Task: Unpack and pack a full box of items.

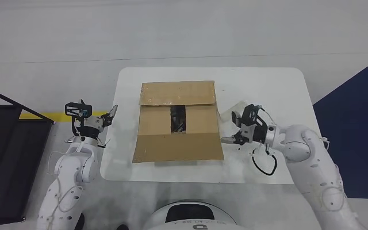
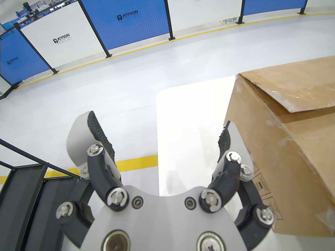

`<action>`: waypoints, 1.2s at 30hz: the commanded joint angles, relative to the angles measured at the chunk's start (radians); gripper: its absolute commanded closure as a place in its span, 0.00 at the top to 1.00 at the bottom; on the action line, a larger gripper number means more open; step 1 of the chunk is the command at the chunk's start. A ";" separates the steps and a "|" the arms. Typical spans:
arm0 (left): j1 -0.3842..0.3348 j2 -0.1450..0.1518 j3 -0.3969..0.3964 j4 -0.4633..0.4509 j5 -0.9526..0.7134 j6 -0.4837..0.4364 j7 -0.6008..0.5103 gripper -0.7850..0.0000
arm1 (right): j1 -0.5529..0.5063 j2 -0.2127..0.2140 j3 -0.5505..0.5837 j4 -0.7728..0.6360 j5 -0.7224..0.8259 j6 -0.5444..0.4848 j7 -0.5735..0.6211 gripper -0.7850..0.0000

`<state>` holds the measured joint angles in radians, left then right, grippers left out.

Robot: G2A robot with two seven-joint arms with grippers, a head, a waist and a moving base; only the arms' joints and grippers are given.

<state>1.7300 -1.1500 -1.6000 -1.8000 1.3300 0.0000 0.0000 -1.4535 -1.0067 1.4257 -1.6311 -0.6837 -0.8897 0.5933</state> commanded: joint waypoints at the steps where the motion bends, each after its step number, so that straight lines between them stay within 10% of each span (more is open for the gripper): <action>1: 0.000 0.000 0.000 0.000 0.000 0.000 0.000 1.00 | -0.005 0.001 0.008 -0.004 -0.017 0.021 -0.015 1.00; 17: 0.000 0.000 0.000 0.000 0.000 0.000 0.000 1.00 | -0.022 0.002 0.042 -0.008 -0.049 0.134 -0.123 1.00; 23: 0.000 0.000 0.000 0.000 0.000 0.000 0.000 1.00 | 0.119 -0.023 -0.071 0.093 0.016 0.245 -0.154 1.00; 36: 0.000 0.000 0.000 0.000 0.000 0.000 0.000 1.00 | 0.247 -0.059 -0.258 0.118 -0.322 0.466 -0.208 1.00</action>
<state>1.7300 -1.1500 -1.6000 -1.8000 1.3300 0.0000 0.0000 -1.2130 -1.0639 1.1748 -1.5168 -0.9971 -0.4382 0.3871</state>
